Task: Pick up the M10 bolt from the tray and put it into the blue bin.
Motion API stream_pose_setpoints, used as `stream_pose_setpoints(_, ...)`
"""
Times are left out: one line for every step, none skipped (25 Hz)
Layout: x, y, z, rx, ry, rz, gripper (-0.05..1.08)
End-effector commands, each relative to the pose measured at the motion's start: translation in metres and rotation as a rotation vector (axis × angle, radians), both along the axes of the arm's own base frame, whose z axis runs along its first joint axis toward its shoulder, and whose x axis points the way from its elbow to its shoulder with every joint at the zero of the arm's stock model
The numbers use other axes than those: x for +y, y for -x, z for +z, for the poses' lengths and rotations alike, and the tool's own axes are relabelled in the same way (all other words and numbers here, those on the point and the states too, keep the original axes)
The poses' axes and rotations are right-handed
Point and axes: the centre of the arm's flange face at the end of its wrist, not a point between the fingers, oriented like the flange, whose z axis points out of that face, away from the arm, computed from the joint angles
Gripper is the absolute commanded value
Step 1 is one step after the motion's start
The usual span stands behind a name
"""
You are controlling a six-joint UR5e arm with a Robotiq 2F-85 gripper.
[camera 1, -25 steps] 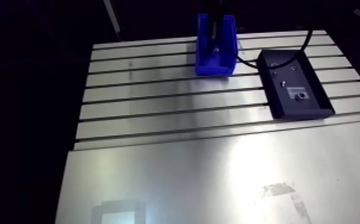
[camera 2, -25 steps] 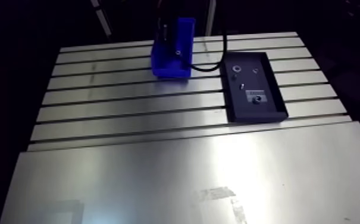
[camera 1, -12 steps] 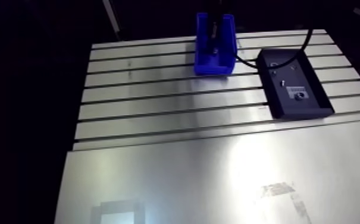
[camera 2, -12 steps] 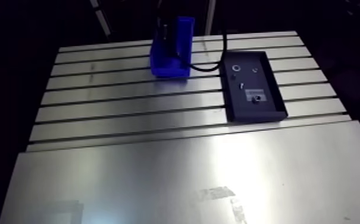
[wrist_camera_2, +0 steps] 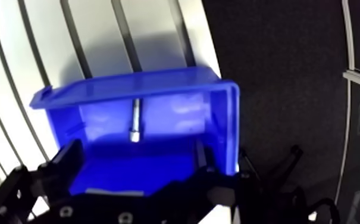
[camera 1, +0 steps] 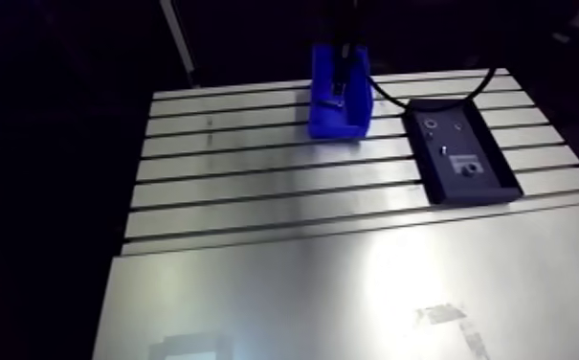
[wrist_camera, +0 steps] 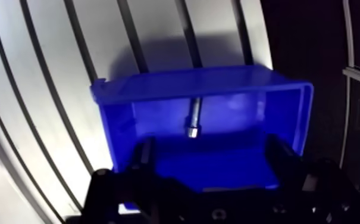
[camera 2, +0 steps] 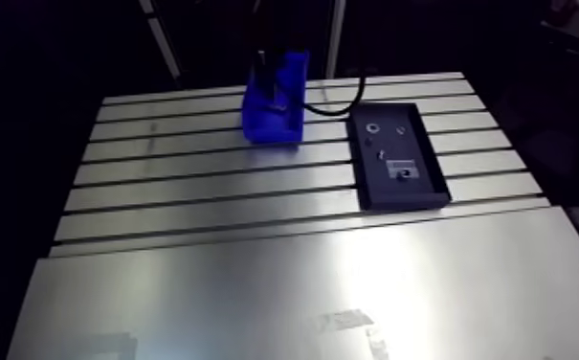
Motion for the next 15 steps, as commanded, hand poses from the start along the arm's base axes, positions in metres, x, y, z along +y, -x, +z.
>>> stream_pose_setpoints(0.0,-0.006,0.053,0.035,-0.004,0.002,0.02)
stream_pose_setpoints(0.0,-0.007,0.064,0.048,-0.006,0.0,0.02)
stream_pose_setpoints(0.0,-0.009,0.076,0.055,-0.005,0.0,0.02)
stream_pose_setpoints(0.003,-0.012,0.091,0.059,-0.005,-0.011,0.02)
stream_pose_setpoints(0.006,-0.016,0.1,0.054,-0.006,-0.02,0.02)
stream_pose_setpoints(0.009,-0.019,0.112,0.051,-0.004,-0.029,0.02)
stream_pose_setpoints(0.01,-0.022,0.12,0.048,-0.005,-0.037,0.02)
stream_pose_setpoints(0.012,-0.024,0.129,0.05,-0.007,-0.049,0.02)
stream_pose_setpoints(0.012,-0.027,0.141,0.051,-0.005,-0.075,0.02)
stream_pose_setpoints(0.013,-0.029,0.152,0.052,-0.004,-0.106,0.02)
stream_pose_setpoints(0.015,-0.032,0.164,0.051,-0.003,-0.149,0.02)
stream_pose_setpoints(0.014,-0.036,0.176,0.049,-0.002,-0.186,0.02)
stream_pose_setpoints(0.014,-0.04,0.185,0.046,-0.002,-0.227,0.02)
stream_pose_setpoints(0.013,-0.043,0.192,0.04,-0.001,-0.271,0.02)
stream_pose_setpoints(0.014,-0.047,0.2,0.036,-0.001,-0.316,0.02)
